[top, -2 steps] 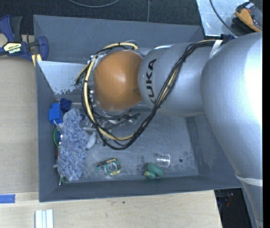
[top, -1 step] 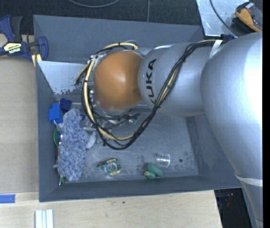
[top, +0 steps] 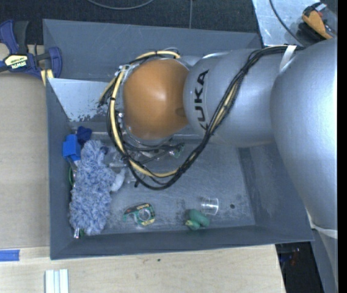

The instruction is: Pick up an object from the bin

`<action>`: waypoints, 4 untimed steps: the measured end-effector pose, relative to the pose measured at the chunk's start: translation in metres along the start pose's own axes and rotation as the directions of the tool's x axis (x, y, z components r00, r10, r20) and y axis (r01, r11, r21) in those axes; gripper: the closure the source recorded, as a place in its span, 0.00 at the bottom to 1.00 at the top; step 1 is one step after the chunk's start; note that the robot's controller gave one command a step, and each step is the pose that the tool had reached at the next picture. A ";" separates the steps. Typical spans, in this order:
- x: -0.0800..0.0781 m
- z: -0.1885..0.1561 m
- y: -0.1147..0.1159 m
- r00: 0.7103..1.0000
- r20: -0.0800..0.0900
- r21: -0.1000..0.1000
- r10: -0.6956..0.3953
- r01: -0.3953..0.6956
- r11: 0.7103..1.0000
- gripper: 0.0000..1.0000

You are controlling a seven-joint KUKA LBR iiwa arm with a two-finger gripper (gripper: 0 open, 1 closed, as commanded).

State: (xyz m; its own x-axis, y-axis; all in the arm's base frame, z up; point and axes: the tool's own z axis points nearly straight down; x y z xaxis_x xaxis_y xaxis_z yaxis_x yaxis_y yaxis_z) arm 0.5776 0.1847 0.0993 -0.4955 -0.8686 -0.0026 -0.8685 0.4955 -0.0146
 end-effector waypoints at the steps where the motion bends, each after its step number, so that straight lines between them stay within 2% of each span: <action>1: -0.003 -0.040 -0.001 1.000 0.006 0.003 -0.002 0.002 1.000 1.00; 4: -0.003 -0.073 -0.003 1.000 0.013 0.008 0.008 -0.008 1.000 1.00</action>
Offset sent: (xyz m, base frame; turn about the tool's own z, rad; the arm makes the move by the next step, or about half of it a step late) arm 0.0009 0.0015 0.0496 -0.0013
